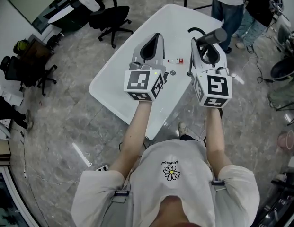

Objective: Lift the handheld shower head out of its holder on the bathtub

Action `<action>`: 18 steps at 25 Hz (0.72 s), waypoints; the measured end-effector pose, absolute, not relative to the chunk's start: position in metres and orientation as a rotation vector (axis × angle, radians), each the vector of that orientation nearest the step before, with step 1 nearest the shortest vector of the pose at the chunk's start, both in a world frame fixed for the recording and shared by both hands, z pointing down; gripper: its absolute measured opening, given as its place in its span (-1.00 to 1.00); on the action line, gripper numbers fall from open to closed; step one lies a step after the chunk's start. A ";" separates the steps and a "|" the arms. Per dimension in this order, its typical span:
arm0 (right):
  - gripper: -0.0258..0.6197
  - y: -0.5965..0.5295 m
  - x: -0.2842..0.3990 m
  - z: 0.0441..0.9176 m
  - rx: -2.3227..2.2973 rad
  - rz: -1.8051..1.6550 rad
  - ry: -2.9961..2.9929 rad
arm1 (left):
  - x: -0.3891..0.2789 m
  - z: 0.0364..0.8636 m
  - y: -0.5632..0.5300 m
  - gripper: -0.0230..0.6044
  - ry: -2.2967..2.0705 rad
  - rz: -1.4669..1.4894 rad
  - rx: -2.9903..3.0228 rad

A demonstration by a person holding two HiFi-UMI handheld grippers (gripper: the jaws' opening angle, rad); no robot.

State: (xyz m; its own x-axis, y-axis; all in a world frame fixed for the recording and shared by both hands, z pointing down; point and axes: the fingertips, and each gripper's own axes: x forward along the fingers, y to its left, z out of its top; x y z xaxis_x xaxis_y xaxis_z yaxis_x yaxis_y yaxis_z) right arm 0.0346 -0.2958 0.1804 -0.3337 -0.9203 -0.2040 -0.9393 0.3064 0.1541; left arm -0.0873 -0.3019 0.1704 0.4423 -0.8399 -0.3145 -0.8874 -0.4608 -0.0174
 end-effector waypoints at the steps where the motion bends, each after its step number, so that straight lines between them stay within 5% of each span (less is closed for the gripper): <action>1: -0.44 -0.294 0.035 0.180 -1.763 0.375 2.473 | -0.087 0.171 -0.301 -0.92 1.521 0.389 -2.513; 18: -0.44 -0.281 0.058 0.180 -1.789 0.381 2.452 | -0.049 0.162 -0.288 -0.92 1.431 0.366 -2.531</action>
